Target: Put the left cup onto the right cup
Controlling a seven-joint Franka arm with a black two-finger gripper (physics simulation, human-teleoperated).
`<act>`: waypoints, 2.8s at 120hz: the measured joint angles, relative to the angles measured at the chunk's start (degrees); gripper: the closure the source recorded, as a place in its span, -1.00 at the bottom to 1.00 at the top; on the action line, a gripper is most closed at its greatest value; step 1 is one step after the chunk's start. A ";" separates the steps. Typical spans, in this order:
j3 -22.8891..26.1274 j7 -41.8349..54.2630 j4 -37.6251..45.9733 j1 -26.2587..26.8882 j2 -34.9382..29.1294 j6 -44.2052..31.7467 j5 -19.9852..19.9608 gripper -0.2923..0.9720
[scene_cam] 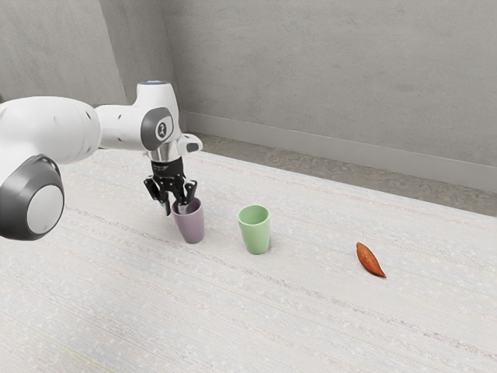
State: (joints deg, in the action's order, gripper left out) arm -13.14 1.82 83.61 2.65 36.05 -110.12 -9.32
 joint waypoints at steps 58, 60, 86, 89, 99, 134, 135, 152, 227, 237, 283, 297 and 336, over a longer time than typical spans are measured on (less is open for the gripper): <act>0.13 -0.08 -0.50 0.08 0.17 0.00 0.00 0.60; 0.13 -0.09 -0.49 0.08 0.17 0.00 0.00 0.61; 0.14 -0.04 -0.43 0.18 -0.80 -0.01 0.22 0.67; 0.14 -0.04 -0.40 0.21 -1.14 -0.01 0.31 0.68; 0.14 -0.02 -0.27 0.42 -2.42 0.04 0.59 0.69; 0.04 -0.02 0.52 1.98 -9.08 1.43 1.25 0.70; 0.03 -0.02 0.52 2.03 -9.24 1.50 1.27 0.70; -0.13 -0.01 0.59 2.92 -11.80 3.02 2.07 0.70; -0.51 0.08 0.25 9.38 -14.29 6.06 2.84 0.70; -0.11 0.09 -1.32 9.86 -13.19 6.14 2.71 0.70; 1.00 0.12 -6.93 11.76 -8.99 7.53 2.29 0.70; 1.39 0.12 -8.43 12.28 -7.59 7.70 2.22 0.70; 2.55 0.12 -10.91 11.85 -5.01 7.80 2.16 0.71</act>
State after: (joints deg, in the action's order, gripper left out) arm -10.59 1.94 72.69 14.50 31.04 -102.32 -7.16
